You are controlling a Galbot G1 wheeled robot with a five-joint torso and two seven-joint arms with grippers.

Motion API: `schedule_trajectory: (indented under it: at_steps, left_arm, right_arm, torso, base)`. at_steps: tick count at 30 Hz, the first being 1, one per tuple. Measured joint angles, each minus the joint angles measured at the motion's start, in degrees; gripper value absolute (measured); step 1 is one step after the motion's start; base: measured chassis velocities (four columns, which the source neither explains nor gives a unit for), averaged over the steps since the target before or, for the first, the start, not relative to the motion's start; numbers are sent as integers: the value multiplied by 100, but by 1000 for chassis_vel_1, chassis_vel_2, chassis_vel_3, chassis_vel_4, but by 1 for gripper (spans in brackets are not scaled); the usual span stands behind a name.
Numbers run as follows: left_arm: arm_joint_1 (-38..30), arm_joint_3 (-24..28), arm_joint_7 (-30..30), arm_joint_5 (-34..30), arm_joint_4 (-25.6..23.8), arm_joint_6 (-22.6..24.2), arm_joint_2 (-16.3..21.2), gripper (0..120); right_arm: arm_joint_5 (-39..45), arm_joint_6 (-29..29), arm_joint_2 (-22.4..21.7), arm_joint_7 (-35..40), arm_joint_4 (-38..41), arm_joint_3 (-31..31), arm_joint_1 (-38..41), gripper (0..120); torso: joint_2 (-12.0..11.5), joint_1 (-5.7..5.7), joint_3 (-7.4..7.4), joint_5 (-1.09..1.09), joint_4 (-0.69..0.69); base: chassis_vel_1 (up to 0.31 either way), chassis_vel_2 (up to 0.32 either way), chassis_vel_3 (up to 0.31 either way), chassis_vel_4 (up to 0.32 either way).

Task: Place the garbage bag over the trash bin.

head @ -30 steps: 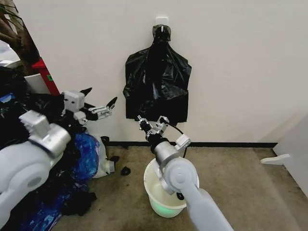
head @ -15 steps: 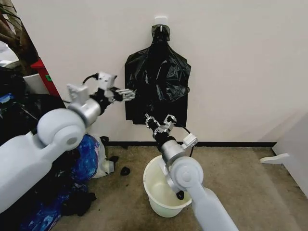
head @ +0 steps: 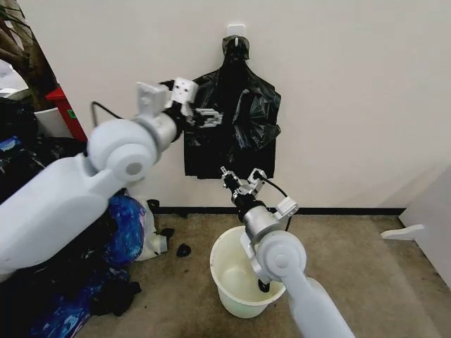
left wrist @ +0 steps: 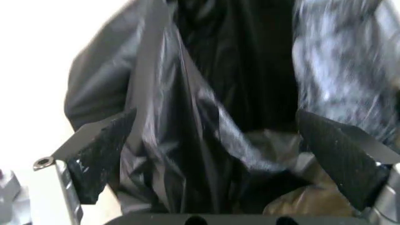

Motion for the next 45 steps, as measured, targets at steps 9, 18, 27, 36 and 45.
schedule_trajectory:
  at_steps: [9, 18, 27, 36, 45]
  left_arm:
    - [-202, 368, -893, -227, 148, 249, -203, 100]
    - [-150, 417, -875, -172, 284, 158, -220, 78]
    - [-150, 468, -855, -110, 460, -18, -306, 45]
    - [-176, 481, -828, -103, 493, -59, -336, 15]
    - [-151, 341, -828, -53, 437, -158, -319, 0]
  right_arm:
    - [-57, -9, 98, -48, 2, -100, -54, 0]
    - [-75, -8, 108, -49, 12, -173, -76, 0]
    - [-78, -7, 76, -49, 63, -157, -107, 0]
    - [-83, -7, 69, -74, 67, -130, -120, 0]
    - [-220, -136, -45, -253, 312, 17, -317, 0]
  torso:
    - [0, 0, 0, -2, 3]
    - [0, 0, 0, -2, 3]
    - [0, 0, 0, -1, 1]
    - [0, 0, 0, -1, 2]
    - [0, 0, 0, -1, 2]
  base:
    - [0, 0, 0, 0]
    - [0, 0, 0, 0]
    - [0, 0, 0, 0]
    - [0, 0, 0, 0]
    - [0, 0, 0, 0]
